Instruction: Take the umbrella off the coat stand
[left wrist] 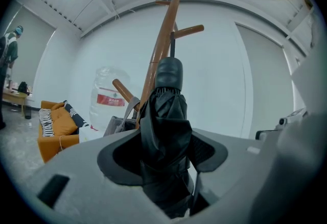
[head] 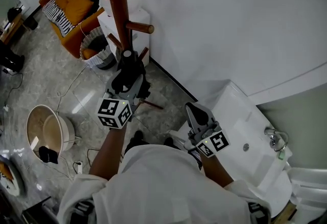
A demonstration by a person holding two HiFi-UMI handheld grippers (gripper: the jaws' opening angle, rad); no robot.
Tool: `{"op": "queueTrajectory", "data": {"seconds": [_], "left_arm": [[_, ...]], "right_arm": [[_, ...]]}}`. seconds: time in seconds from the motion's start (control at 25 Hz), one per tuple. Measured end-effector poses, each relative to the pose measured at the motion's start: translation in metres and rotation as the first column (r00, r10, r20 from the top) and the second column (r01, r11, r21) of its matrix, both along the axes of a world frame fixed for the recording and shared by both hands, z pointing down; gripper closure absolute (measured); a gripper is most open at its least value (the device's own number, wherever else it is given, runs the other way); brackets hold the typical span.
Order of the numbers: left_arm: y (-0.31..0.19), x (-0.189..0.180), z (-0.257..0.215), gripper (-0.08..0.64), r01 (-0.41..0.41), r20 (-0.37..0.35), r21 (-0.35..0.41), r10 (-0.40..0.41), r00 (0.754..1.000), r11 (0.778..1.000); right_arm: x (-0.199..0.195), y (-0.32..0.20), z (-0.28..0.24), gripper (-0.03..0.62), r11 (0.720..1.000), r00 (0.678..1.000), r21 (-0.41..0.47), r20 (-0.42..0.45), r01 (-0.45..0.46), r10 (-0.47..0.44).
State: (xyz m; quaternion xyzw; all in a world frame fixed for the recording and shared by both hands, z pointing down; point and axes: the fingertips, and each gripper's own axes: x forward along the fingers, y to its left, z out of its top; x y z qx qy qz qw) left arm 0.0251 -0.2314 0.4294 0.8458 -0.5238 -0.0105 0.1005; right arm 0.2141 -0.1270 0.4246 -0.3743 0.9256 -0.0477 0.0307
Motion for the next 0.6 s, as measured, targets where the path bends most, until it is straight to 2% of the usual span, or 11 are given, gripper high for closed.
{"op": "queueTrajectory", "data": {"seconds": [0.24, 0.6], "left_arm": [[0.002, 0.002, -0.016, 0.313, -0.017, -0.017, 0.039, 0.018, 1.000, 0.999], [0.010, 0.003, -0.034, 0.318, -0.034, -0.013, 0.049, 0.034, 0.999, 0.998]], "right_arm": [[0.002, -0.008, -0.001, 0.577, 1.000, 1.000, 0.006, 0.019, 0.018, -0.018], [0.000, -0.013, -0.005, 0.577, 1.000, 0.999, 0.014, 0.035, 0.027, -0.028]]}}
